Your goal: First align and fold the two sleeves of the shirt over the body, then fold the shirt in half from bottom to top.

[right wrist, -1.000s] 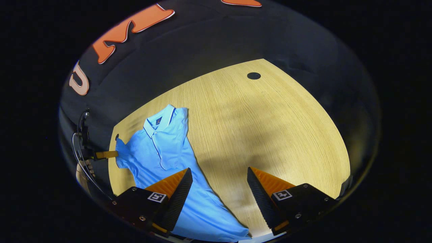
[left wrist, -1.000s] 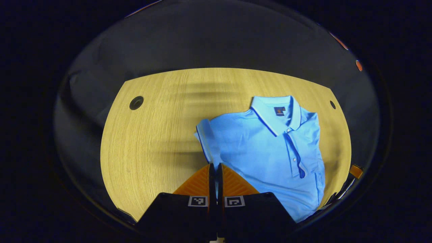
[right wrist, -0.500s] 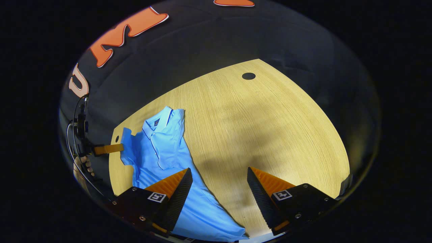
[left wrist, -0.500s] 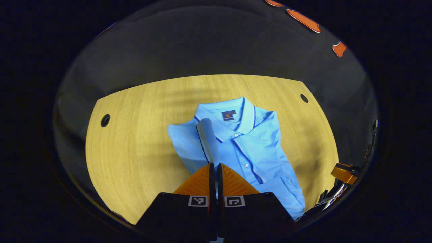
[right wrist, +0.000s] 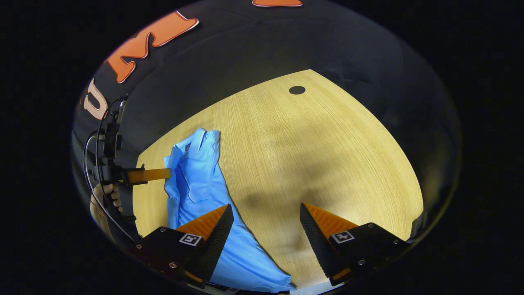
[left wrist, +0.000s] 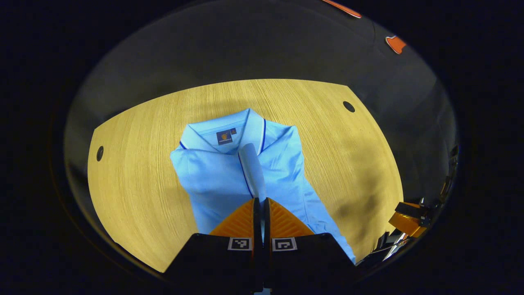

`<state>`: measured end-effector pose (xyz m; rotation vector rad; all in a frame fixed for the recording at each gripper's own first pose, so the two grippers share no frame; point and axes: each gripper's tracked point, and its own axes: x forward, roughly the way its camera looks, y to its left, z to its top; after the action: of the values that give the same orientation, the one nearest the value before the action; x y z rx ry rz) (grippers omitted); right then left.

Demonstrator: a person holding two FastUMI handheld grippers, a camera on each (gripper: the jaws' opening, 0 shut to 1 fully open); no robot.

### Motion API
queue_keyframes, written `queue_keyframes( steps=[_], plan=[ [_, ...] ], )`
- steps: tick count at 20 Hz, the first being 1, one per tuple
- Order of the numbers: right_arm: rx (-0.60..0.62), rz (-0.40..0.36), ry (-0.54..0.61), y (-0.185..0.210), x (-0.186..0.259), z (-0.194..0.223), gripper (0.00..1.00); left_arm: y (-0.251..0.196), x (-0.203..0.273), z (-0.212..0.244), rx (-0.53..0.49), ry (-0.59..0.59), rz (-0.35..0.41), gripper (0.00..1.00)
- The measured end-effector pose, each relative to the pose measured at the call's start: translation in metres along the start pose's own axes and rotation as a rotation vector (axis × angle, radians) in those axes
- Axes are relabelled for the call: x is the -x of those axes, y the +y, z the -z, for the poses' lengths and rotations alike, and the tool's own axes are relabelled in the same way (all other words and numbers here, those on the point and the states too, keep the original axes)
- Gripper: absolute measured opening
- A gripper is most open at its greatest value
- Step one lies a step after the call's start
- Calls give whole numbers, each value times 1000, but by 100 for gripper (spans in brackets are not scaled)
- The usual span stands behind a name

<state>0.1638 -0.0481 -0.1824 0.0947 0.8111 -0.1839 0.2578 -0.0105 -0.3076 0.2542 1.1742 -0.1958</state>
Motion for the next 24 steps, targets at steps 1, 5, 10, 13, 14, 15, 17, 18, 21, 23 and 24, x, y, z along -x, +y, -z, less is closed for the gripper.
queue_keyframes(
  steps=[1, 5, 10, 13, 14, 15, 17, 18, 21, 23, 24],
  plan=[
    [-2, 1, 4, -2, -1, 2, 98, -2, -5, 4, 2, 17, -14, 4],
    [-10, -2, 13, -9, -3, 4, 98, -16, -25, 14, 22, 37, -19, 5],
    [3, -7, 21, -11, -1, 11, 98, -29, -31, 26, 102, 45, 23, 30],
    [23, -16, 30, -8, -1, 15, 98, -25, -27, 37, 136, 36, 12, 72],
    [30, -20, 33, -5, -1, 15, 98, -22, -26, 43, 142, 32, 5, 86],
    [37, -24, 37, -3, 0, 18, 98, -19, -20, 47, 147, 29, -4, 100],
    [56, -28, 45, 3, 1, 22, 98, -14, -11, 62, 159, 33, -15, 100],
    [67, -28, 53, 7, 0, 25, 98, -11, -3, 69, 167, 33, -18, 100],
    [116, -20, 69, 18, -2, 39, 98, 0, 19, 91, 174, 17, -28, 100],
    [159, 2, 81, 21, 0, 52, 99, 10, 34, 107, 175, 4, -39, 100],
    [177, 7, 92, 25, 1, 59, 99, 15, 40, 116, 177, -2, -40, 100]
  ],
)
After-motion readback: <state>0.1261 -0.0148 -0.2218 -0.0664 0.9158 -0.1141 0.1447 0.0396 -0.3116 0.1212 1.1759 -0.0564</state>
